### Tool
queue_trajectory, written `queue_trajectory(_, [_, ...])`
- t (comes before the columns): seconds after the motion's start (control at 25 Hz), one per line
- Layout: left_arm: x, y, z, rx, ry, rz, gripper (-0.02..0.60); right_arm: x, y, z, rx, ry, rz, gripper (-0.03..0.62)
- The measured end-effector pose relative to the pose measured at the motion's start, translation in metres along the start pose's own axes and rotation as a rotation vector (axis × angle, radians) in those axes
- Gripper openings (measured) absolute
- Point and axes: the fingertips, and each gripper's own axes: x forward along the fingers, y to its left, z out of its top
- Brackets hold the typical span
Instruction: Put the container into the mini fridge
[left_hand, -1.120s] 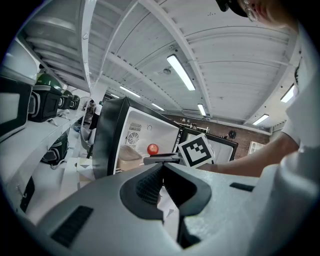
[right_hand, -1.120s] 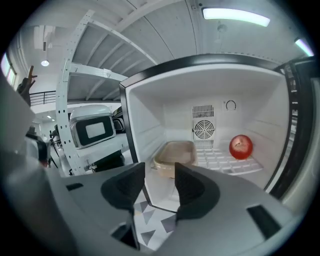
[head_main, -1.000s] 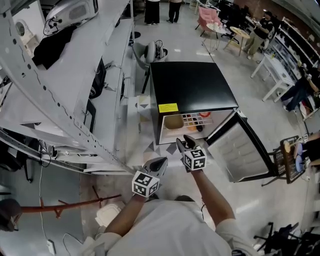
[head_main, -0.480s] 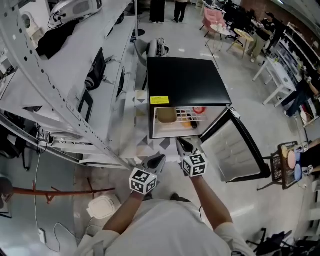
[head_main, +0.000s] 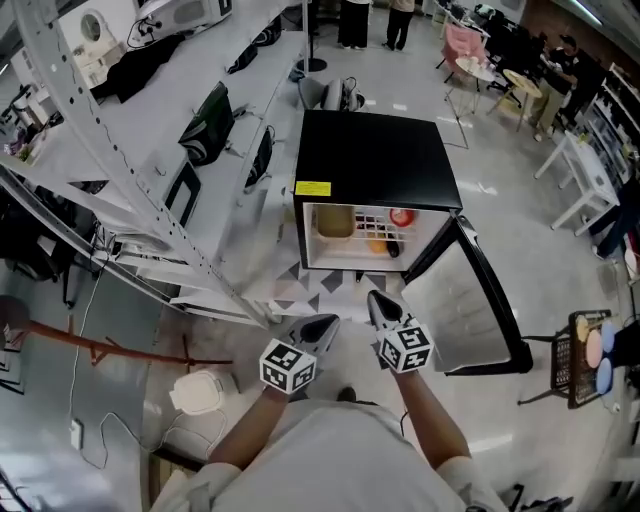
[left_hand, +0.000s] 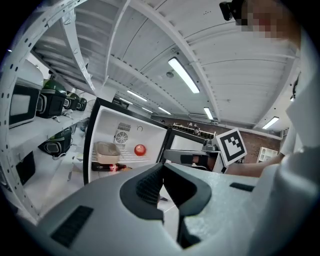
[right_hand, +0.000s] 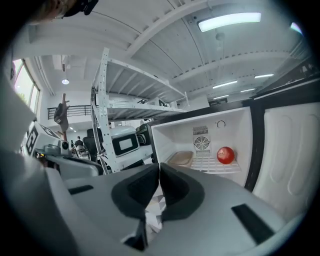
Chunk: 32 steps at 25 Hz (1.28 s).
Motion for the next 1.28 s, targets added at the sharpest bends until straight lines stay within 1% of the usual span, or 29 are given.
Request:
queue_trajectory(0.12, [-0.002, -0.017, -0.001, 0.014, -0.014, 0.022, 0.004, -0.026, 0.001, 0.003, -0.011, -0.016, 0.043, 0.007])
queue_trajectory(0.24, [-0.005, -0.033, -0.003, 0.005, -0.018, 0.047, 0.004, -0.047, 0.008, 0.006, -0.050, -0.026, 0.108, 0.006])
queue_trajectory(0.32, [-0.009, -0.048, -0.004, 0.002, -0.022, 0.049, 0.004, -0.060, 0.011, 0.006, -0.070, -0.030, 0.144, 0.006])
queue_trajectory(0.44, [-0.015, -0.065, -0.005, 0.007, -0.046, 0.058, 0.004, -0.076, 0.013, 0.006, -0.092, -0.037, 0.166, 0.006])
queue_trajectory(0.6, [-0.025, -0.071, -0.012, -0.023, -0.073, 0.113, 0.004, -0.087, 0.019, 0.004, -0.071, -0.047, 0.224, 0.006])
queue_trajectory(0.68, [-0.029, -0.074, -0.015, -0.043, -0.081, 0.126, 0.003, -0.092, 0.022, 0.005, -0.062, -0.058, 0.249, 0.006])
queue_trajectory(0.92, [-0.043, -0.073, -0.004, -0.021, -0.117, 0.146, 0.003, -0.096, 0.033, 0.011, -0.090, -0.088, 0.248, 0.006])
queue_trajectory(1.12, [-0.053, -0.065, 0.007, -0.001, -0.126, 0.134, 0.004, -0.098, 0.045, 0.025, -0.064, -0.139, 0.264, 0.006])
queue_trajectory(1.28, [-0.061, -0.062, 0.021, 0.009, -0.125, 0.116, 0.004, -0.104, 0.053, 0.041, -0.091, -0.180, 0.220, 0.006])
